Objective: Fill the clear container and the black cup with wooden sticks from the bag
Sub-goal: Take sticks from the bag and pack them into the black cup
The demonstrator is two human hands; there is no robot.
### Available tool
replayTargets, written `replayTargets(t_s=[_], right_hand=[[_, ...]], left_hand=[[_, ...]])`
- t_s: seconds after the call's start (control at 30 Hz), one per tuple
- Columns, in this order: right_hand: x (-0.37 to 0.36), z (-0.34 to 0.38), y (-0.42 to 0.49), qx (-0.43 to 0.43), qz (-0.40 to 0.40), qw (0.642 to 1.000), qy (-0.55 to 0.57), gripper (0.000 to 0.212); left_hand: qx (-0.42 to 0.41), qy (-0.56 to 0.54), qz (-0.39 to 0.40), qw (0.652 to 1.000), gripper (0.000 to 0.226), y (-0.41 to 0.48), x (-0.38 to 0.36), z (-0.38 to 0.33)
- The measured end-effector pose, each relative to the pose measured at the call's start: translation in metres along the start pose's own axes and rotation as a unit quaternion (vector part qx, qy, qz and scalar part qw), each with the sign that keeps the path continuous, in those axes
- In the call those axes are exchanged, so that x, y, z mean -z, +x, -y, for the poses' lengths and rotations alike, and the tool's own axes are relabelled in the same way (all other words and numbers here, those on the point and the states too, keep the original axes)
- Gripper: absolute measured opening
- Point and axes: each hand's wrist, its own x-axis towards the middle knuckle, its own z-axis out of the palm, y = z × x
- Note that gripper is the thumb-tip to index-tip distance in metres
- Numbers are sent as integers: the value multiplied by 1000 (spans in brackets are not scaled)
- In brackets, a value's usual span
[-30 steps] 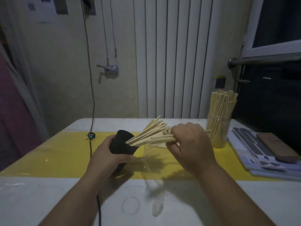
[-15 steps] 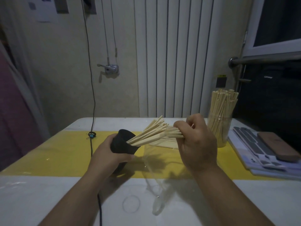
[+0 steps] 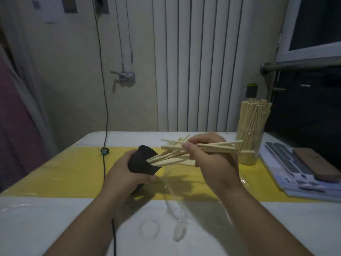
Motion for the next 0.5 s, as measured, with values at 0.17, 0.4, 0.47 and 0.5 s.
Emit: replayTargets(t_s=[0.17, 0.4, 0.47, 0.5], right_hand=[[1, 5, 3, -92, 60, 989, 97, 7], [2, 7, 3, -154, 56, 975, 153, 18], [2, 6, 3, -139, 70, 980, 123, 12], [2, 6, 2, -130, 73, 982, 113, 12]], left_hand=[[-15, 15, 10, 1000, 65, 0, -1, 1], [-17, 33, 4, 999, 66, 2, -2, 3], [-22, 41, 3, 999, 67, 4, -4, 4], [-23, 45, 2, 999, 67, 5, -4, 5]])
